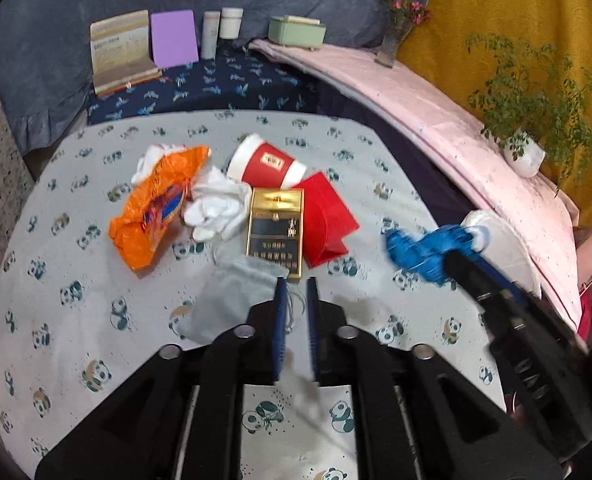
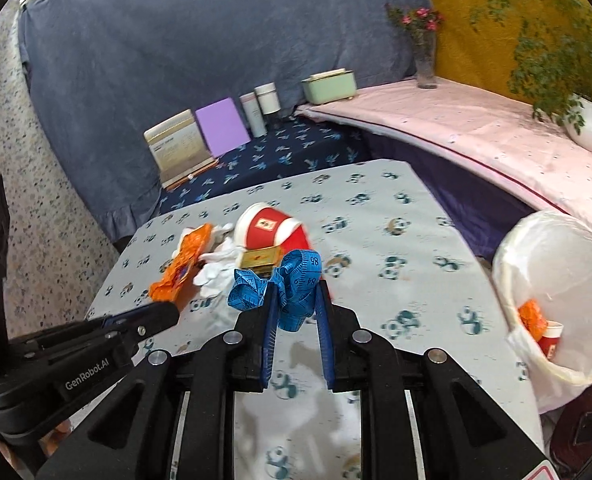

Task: Collect trash
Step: 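Carry the grey cloth and blue strap over the white bin while both tools open to drop them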

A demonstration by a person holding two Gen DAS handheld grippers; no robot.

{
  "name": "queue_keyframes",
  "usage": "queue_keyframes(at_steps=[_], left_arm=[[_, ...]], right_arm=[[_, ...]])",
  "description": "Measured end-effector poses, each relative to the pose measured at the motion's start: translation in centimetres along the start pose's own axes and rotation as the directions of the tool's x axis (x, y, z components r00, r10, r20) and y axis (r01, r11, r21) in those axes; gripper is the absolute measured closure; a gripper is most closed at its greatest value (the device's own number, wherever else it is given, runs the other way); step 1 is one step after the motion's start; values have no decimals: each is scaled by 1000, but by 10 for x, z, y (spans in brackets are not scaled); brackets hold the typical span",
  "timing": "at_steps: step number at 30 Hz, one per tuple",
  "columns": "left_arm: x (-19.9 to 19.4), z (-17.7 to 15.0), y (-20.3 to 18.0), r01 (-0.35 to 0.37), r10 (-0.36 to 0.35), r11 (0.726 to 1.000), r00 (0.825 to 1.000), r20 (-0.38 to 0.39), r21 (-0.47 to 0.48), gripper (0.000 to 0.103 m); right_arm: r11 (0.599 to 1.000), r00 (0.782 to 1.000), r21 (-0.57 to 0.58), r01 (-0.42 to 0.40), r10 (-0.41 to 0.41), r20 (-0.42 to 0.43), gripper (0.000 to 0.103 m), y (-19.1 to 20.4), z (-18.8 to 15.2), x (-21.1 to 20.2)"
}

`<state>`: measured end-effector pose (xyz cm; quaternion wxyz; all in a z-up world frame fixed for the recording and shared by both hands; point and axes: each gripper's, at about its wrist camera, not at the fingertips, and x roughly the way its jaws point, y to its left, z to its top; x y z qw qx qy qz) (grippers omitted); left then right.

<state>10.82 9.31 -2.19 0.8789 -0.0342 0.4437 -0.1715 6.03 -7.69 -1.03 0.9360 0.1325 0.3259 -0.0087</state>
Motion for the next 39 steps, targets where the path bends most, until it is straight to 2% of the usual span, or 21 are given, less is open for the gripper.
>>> queue_keyframes(at_steps=[1,2,3,5,11,13,15,17,19,21,22,28,39], left_arm=[[4,-4,2,-15,15,1000,1000,-4,-1,71],[9,-7,3,-32,32,999,999,-5,1,54],[15,-11,6,-55,55,998,998,-7,6,44],[27,-16,13,-81,81,997,997,-18,9,32],[68,-26,38,-121,118,992,988,-104,-26,30],[78,-28,45,-129,124,991,985,-120,-32,32],[84,-29,47,-136,131,990,982,-133,-31,43],[86,-30,47,-148,145,989,981,-127,-18,49],[86,-28,44,-147,145,989,981,-127,-1,66],[86,-27,43,-150,150,989,980,-132,8,92],[84,-27,43,-145,144,989,980,-136,7,99],[64,-21,33,-104,104,995,989,-102,5,102],[8,-2,-20,-10,8,998,1000,19,67,102]], right_arm=[[1000,1000,9,6,-6,2,85,-6,-1,-2],[1000,1000,21,13,-13,2,85,-12,-2,-4],[999,1000,29,18,-18,0,85,-16,-3,-4],[999,1000,41,28,-28,-5,85,-25,-6,-4],[998,999,57,41,-40,-32,85,-37,-12,8],[998,998,56,42,-40,-42,85,-37,-14,13],[998,998,56,43,-40,-51,85,-37,-15,16],[997,997,56,43,-40,-60,85,-37,-16,21],[997,997,57,42,-38,-66,85,-36,-16,23],[998,997,57,40,-36,-70,85,-34,-17,25],[998,997,56,38,-34,-70,85,-33,-17,25],[998,998,50,32,-29,-55,85,-29,-16,16],[998,999,61,35,-35,1,85,-35,-9,-9]])
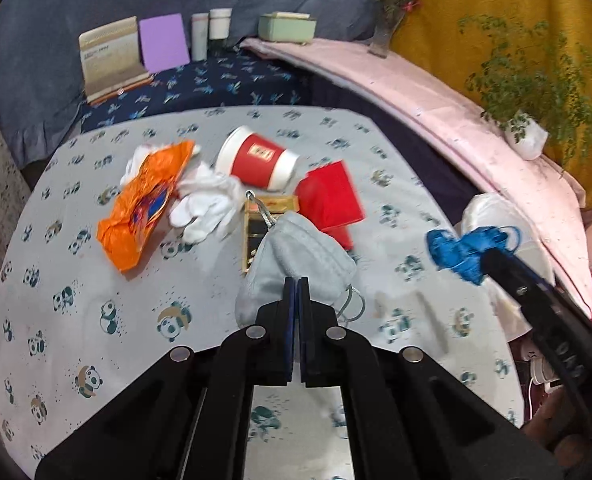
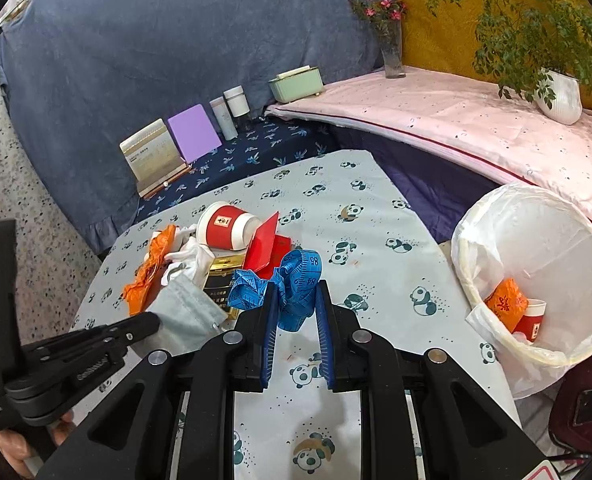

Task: Collect trash
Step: 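Carry the grey cloth and blue strap over the white bin while both tools open to drop them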

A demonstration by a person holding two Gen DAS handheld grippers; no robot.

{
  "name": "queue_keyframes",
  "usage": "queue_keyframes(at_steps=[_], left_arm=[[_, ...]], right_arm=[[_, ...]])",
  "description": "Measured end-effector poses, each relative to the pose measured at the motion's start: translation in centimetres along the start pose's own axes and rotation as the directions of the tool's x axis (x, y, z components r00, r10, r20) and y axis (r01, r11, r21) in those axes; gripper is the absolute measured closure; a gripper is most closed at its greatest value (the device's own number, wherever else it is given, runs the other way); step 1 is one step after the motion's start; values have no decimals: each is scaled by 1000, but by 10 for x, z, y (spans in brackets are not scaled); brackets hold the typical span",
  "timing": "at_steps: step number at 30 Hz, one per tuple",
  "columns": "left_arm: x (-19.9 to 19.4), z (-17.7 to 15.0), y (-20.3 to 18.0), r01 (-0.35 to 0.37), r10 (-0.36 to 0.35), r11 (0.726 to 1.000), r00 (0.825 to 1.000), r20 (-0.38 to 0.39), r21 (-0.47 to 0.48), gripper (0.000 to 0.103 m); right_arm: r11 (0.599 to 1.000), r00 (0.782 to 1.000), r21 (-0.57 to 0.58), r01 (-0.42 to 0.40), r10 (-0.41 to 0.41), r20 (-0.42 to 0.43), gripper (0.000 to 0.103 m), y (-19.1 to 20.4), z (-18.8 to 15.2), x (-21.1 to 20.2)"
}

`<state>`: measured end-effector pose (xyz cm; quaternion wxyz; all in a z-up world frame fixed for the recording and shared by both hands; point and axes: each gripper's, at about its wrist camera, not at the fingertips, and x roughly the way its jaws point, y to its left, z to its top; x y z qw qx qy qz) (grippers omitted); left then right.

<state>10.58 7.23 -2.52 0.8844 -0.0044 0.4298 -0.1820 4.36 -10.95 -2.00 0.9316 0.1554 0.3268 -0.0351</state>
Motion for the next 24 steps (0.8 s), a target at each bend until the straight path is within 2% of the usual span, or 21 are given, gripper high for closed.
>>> queue_keyframes(at_steps=[10,18,24], left_arm=[[-12,23,-67,90,-94,991,995,39,94,102],[6,33,-129,160,-165,971,986,14,176,102],[24,37,-173,209,-211,950,977,-16,232,102]], right_arm=[[999,998,38,39,-40,43,85,-32,8,-18],[989,991,99,113,-119,64,85,-84,11,-31],[968,976,165,190,-204,77,85,-134,14,-43]])
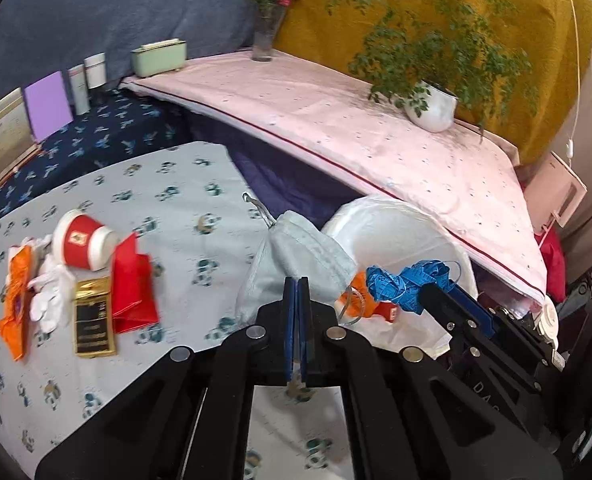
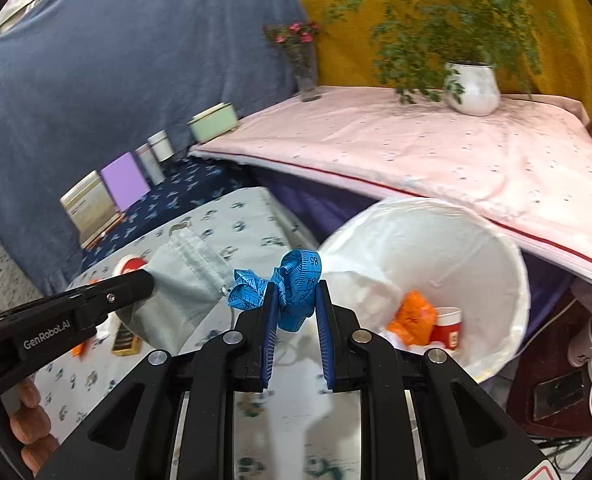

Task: Collect trash
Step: 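Carry the grey cloth and blue strap over the white bin while both tools open to drop them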

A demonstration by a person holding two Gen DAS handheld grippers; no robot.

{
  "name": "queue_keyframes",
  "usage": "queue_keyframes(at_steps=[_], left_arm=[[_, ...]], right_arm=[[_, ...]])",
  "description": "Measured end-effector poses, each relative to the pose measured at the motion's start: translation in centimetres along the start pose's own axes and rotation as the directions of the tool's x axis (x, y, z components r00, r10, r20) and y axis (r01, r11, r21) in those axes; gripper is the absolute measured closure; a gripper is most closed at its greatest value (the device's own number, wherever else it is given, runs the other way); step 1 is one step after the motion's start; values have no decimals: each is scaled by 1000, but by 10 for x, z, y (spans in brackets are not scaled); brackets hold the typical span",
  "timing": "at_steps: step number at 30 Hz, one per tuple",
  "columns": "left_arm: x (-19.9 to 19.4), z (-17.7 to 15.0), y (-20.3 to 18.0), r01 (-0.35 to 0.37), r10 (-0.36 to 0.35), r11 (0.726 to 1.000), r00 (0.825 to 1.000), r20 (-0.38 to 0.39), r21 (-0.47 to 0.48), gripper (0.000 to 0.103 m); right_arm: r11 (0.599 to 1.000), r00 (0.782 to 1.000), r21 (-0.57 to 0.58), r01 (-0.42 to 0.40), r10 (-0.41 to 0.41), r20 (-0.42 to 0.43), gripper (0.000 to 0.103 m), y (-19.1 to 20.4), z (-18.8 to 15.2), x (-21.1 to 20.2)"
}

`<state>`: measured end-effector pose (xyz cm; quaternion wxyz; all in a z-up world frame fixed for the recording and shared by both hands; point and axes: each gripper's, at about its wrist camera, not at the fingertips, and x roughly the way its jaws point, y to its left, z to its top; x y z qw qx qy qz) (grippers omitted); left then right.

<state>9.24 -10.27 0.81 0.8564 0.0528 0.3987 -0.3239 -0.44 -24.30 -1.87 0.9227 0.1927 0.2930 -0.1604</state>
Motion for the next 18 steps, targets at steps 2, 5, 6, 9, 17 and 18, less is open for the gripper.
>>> queue_keyframes(at_steps=[2,5,6,9,17,18], left_arm=[[8,3,-14,16,-16,1000,1000,-7,22,102],[22,7,-32,45,-44,998,999,-23,49,102],[26,8,-38,55,-53,997,998,-27,58,102],[38,11,-55,79,-76,994,996,-39,81,102],[56,14,-72,91,-87,992,995,-51,91,86],[57,14,-72,86,-82,992,995,-51,89,76]], right_arm=[[999,1000,25,25,-25,4,85,-18,2,0],[997,998,55,61,-62,5,85,-40,5,1],[996,998,62,69,-69,4,85,-45,5,2],[993,996,79,93,-93,0,85,-61,5,4],[986,991,110,129,-130,3,80,-81,5,8],[985,991,113,131,-132,4,80,-82,5,9]])
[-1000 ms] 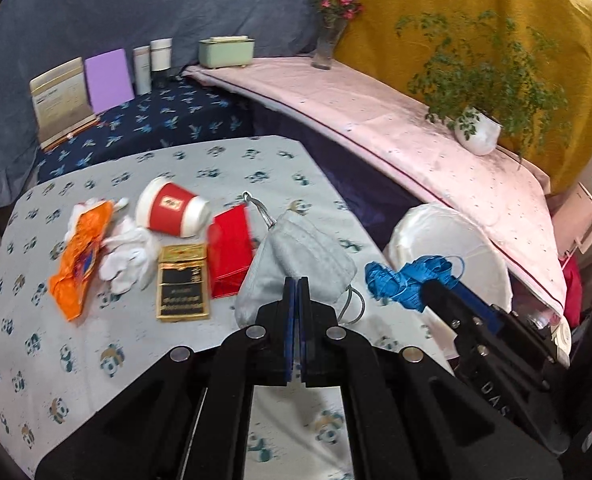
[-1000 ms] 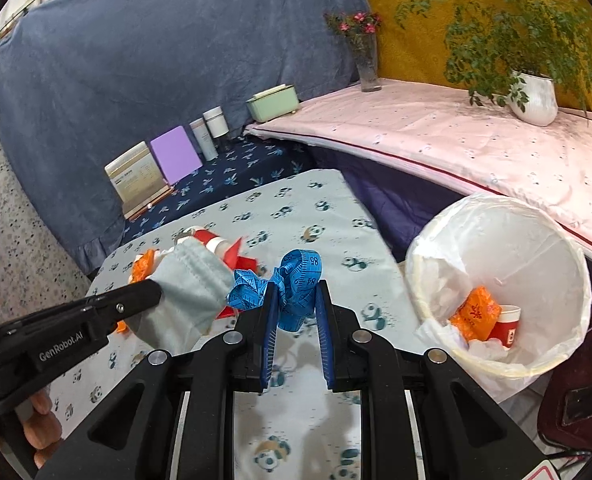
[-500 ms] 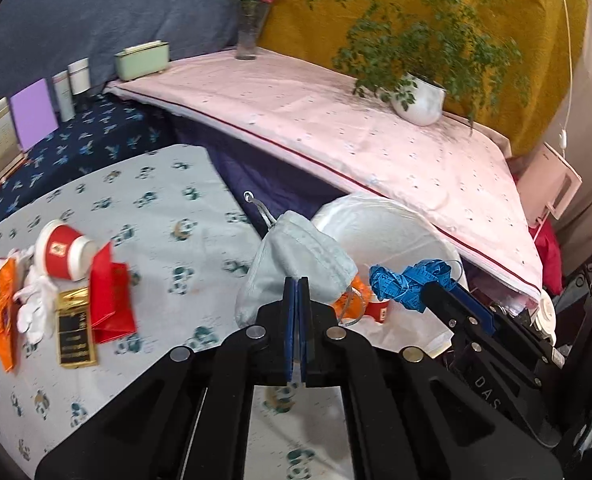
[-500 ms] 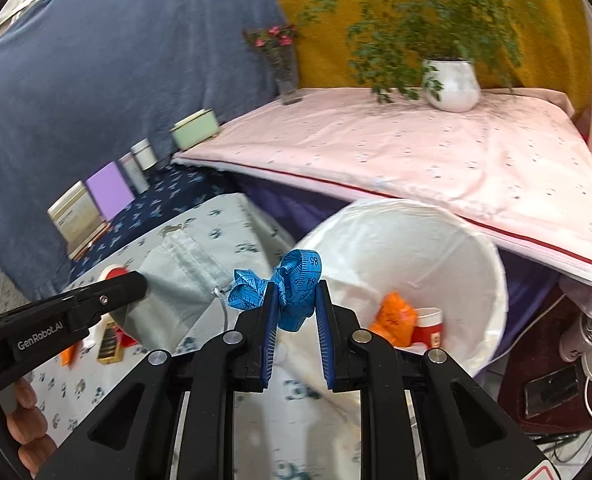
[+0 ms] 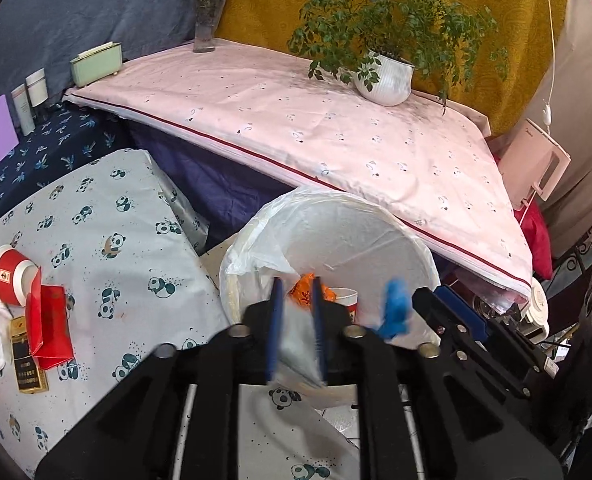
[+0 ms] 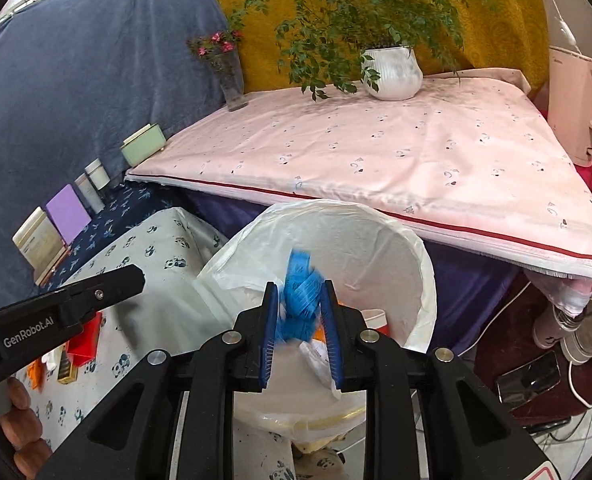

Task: Collect trash
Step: 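Carry the grey cloth and blue strap over the white bin while both tools open to drop them, then move both open tools back from the bin toward the trash pile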

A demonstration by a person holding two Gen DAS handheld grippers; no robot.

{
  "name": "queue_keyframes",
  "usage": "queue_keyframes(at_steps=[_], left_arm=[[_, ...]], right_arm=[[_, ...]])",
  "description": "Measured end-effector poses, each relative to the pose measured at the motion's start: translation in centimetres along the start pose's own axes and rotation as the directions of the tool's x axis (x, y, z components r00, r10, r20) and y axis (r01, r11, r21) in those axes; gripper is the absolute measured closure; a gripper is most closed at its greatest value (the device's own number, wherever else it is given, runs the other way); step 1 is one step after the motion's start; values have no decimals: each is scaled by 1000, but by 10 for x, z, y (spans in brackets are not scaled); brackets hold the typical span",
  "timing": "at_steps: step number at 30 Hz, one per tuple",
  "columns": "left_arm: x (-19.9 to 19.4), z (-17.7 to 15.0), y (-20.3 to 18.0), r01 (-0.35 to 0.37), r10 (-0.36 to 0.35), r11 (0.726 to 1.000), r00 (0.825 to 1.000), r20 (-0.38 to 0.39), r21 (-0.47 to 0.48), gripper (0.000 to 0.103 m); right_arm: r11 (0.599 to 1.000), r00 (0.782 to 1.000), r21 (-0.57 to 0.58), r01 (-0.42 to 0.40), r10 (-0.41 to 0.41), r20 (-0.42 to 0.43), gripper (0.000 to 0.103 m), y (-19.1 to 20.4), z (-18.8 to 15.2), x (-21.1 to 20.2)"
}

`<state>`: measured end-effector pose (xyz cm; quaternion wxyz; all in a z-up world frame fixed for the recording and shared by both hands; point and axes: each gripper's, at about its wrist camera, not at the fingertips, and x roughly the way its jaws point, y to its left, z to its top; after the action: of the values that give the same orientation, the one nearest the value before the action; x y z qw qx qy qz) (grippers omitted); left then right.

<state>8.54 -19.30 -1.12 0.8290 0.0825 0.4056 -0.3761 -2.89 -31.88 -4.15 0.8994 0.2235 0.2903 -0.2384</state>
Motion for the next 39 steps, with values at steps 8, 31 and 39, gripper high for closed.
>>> queue_keyframes(at_steps=[8,31,39], left_arm=[[-1,-8,17,-31,31,999,999,-8,-36,69],[-61,-44,123,-155,165,963,986,25,-219,60],[-82,-68,176,-217,232,926,973,12,-309,58]], right_arm=[[1000,1000,5,-4,4,-3,75,2,-1,-1],[979,992,-161,-127,123,-34,74,114,-19,-18],[956,982,-226,-185,174,-70,74,164,-36,-18]])
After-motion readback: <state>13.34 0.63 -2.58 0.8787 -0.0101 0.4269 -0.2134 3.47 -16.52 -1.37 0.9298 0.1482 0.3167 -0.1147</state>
